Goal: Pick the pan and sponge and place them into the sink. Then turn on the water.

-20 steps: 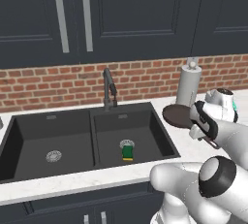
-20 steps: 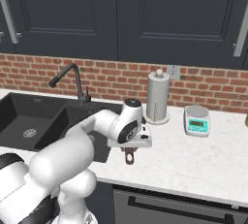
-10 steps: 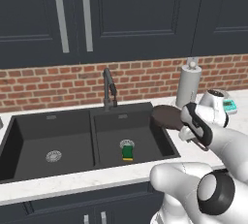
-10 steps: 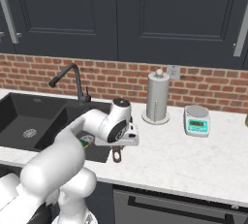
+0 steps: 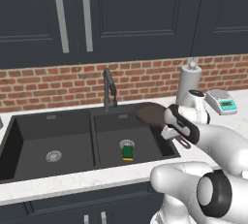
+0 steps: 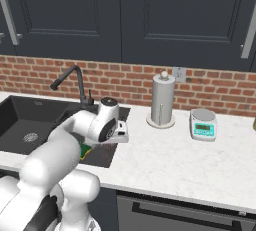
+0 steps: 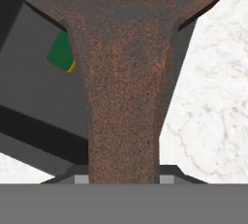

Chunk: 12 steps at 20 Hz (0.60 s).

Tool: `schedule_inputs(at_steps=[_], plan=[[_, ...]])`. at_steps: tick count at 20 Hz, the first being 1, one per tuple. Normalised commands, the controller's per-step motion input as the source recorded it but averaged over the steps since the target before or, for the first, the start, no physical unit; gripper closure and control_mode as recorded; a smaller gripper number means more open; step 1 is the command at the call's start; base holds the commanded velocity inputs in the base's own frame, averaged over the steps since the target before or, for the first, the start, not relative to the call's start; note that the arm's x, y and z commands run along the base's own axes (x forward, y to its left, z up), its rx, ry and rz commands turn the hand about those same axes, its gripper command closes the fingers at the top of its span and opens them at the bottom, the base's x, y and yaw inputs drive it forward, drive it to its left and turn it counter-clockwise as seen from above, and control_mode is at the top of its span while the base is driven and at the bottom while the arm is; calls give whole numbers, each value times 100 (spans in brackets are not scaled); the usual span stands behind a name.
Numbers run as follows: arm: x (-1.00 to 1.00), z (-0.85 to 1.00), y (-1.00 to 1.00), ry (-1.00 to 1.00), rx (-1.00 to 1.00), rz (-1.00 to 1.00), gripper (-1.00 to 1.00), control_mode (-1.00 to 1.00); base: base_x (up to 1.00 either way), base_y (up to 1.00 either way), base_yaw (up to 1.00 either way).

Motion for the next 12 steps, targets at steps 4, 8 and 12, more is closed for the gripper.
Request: schedule_inputs(at_steps=[4,8,12], plan=[[45,0,54,0,0,3,100,-100,0,0,0],[44,0,49,0,0,4,100,-100,0,0,0],[31,-13,35,0,0,7,100,-100,0,0,0]])
